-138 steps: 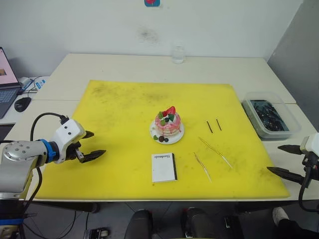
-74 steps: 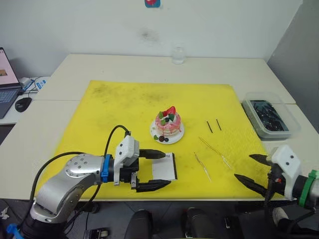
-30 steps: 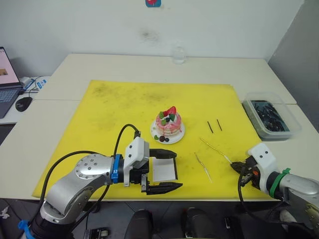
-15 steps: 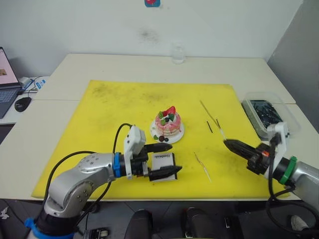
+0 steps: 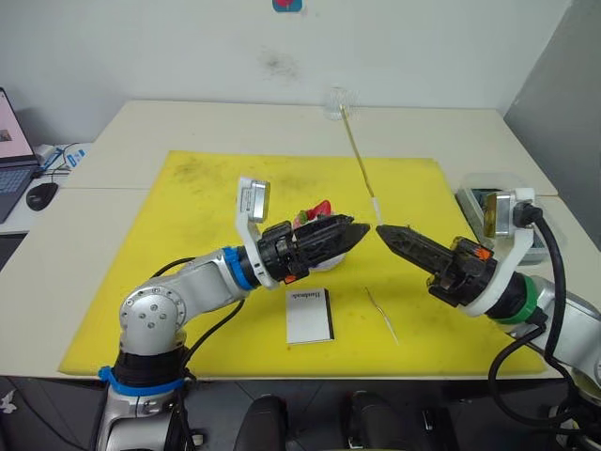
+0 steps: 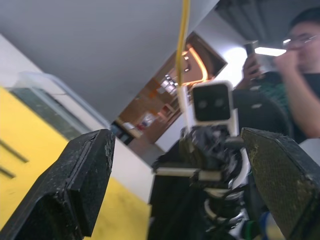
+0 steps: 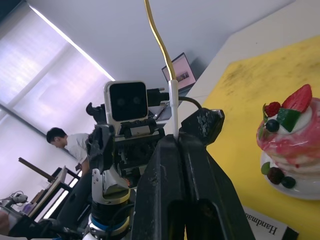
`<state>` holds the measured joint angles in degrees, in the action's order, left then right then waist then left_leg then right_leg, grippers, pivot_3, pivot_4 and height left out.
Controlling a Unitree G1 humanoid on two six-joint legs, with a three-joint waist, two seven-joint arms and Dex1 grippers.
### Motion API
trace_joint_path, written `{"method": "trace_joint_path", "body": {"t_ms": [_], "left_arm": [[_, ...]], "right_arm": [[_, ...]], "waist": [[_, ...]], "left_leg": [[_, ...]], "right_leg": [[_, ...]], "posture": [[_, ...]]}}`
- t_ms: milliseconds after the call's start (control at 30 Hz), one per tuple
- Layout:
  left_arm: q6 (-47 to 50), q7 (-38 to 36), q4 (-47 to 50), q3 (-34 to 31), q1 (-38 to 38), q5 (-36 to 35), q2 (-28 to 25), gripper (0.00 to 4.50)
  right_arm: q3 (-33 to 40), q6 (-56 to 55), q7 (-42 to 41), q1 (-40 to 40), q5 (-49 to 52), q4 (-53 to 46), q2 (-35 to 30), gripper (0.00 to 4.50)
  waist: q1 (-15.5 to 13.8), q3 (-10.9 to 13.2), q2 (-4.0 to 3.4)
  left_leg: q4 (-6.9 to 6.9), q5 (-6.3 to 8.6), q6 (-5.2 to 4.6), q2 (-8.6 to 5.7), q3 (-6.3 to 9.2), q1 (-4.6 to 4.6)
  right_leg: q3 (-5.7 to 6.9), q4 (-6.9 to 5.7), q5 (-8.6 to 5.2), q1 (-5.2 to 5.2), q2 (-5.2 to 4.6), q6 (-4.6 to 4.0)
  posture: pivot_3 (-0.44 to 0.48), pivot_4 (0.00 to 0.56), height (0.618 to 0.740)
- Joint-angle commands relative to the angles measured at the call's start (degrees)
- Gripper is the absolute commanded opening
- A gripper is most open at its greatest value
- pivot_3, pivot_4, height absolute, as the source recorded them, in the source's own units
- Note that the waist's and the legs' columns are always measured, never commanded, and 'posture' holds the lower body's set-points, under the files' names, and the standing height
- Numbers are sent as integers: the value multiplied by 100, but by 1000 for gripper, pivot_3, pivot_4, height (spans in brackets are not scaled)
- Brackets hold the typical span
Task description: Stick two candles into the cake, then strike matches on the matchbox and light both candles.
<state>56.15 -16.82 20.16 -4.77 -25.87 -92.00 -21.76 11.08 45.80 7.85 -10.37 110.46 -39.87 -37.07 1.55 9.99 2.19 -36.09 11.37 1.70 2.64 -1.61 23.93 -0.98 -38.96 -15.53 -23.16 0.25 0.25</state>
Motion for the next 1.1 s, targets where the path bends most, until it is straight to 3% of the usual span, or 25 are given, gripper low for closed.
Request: {"method": "trace_joint_path", "body": {"t_ms": [33,367,500,900,1100], "left_arm": [[12,49,-100,-38,-219,-458,-61,4500],[120,-91,-215,166,-272,-591,-120,4500],[41,-61,-247,190,-279,-598,-25,3658],[71,-173,-314,238,-281,-549,27,21],[72,-264,-278,260,-277,-459,38,21]], "right_arm": [[-118,-237,-77,-106,213,-209,-167,27],[-374,-475,-207,-81,226,-295,-381,27],[-420,-520,-267,-44,216,-321,-451,0],[-533,-604,-367,-15,192,-332,-582,0],[-585,-599,-363,-52,140,-288,-621,0]], "waist": [[-1,0,0],[-6,0,0],[-6,0,0],[-8,0,0],[-8,0,0]], "left_leg": [[0,0,0,-1,0,0],[0,0,0,1,-1,2],[0,0,0,1,0,1],[0,0,0,1,0,2],[1,0,0,1,0,2]], "right_leg": [[1,-1,0,0,0,0],[-1,2,0,0,2,-1],[0,2,0,0,2,-1],[0,3,0,-1,2,-1],[-1,4,0,-1,2,-1]], "posture": [[0,150,740],[0,150,740],[0,150,740],[0,150,740],[0,150,740]]}}
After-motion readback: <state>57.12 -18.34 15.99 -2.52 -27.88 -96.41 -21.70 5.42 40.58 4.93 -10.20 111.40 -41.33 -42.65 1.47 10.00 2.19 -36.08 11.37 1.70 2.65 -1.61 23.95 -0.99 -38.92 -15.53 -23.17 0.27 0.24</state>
